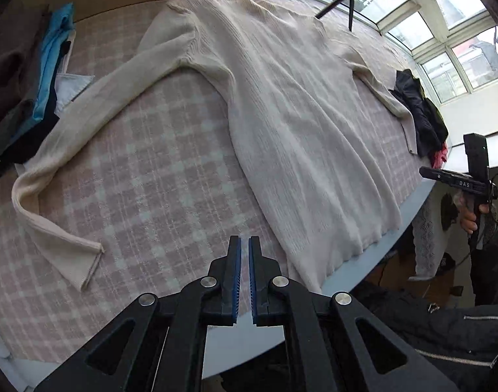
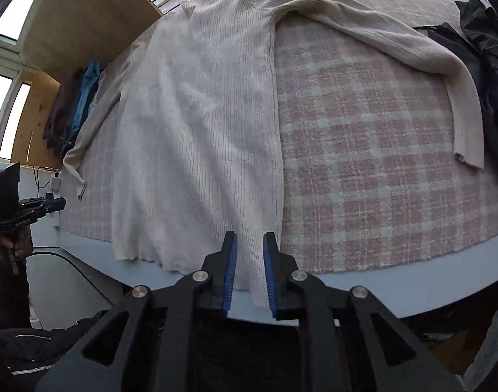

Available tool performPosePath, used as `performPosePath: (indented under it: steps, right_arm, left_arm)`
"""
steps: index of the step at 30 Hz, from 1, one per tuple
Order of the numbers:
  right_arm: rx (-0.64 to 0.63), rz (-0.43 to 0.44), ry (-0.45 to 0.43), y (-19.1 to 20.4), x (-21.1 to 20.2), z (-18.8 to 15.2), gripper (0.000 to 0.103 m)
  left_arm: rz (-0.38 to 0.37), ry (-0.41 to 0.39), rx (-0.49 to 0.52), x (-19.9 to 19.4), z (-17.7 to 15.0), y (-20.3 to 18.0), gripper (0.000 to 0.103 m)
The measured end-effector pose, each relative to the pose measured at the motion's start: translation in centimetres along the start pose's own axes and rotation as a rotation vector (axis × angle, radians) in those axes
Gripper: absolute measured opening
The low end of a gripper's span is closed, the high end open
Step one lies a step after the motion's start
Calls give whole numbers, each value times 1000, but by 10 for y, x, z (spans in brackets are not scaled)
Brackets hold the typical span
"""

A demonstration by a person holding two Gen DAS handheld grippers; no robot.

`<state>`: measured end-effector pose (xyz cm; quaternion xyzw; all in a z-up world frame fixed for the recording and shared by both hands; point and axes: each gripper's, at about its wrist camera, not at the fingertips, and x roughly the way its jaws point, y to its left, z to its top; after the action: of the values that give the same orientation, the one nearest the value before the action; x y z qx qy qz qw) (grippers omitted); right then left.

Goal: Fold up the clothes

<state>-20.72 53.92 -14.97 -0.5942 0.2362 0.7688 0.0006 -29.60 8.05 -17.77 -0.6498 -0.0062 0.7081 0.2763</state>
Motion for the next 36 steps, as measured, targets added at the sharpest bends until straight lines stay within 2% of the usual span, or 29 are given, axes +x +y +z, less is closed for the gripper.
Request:
performPosePath:
  steps: [2, 4, 7, 9, 11, 13, 17, 19, 21, 23, 25, 28, 29, 30, 31, 32, 34, 36]
  right_arm:
    - [-19, 7, -60, -10, -2, 42, 36]
    - [13, 33, -100, -25, 6, 86, 36]
    - [67, 51, -123, -45, 33, 140, 36]
    - [97, 77, -121, -54, 52, 165, 36]
    - [125, 116, -119, -61, 67, 183, 36]
    - [138, 149, -110, -66, 80, 195, 36]
    - [130, 160, -86, -67, 101, 214, 36]
    - [87, 132, -101, -60, 107, 219, 36]
    - [42, 87, -117, -52, 110, 223, 32]
    - [-2, 41, -123, -47, 110, 227, 15]
    - [-39, 13, -140, -42, 106, 230, 10]
    - [-61, -17, -180, -43, 93, 236, 8]
    - [-60, -40, -212, -46, 86, 237, 8]
    - [-57, -64, -243, -50, 79, 239, 8]
    - [-49, -76, -237, -57, 81, 243, 8]
    - [-38, -85, -219, -64, 85, 247, 8]
    - [-32, -102, -181, -72, 102, 253, 8]
    - [-86, -129, -206, -66, 103, 252, 8]
  left_arm:
    - [-49, -30, -92, 19, 36, 17, 12]
    - [-114, -57, -202, 42, 68, 32, 12]
    - [-82, -79, -291, 75, 103, 43, 12]
    - [-111, -83, -350, 90, 117, 49, 12]
    - [-103, -99, -377, 96, 124, 51, 12]
    - [-91, -114, -400, 100, 129, 53, 12]
    - [-61, -130, -423, 104, 136, 58, 12]
    - [-44, -146, -428, 103, 141, 62, 12]
    - [-10, -158, -417, 100, 144, 63, 10]
    - [70, -181, -391, 95, 147, 60, 6]
    - [110, -206, -375, 88, 148, 57, 6]
    - [213, -256, -338, 68, 148, 53, 5]
    - [256, -278, -320, 61, 149, 53, 2]
    - [322, -291, -321, 57, 149, 58, 0]
    - [400, -299, -332, 55, 149, 65, 0]
    - [409, -287, -352, 55, 150, 77, 0]
    - [302, -239, -401, 60, 149, 99, 0]
    - [252, -226, -405, 57, 141, 105, 0]
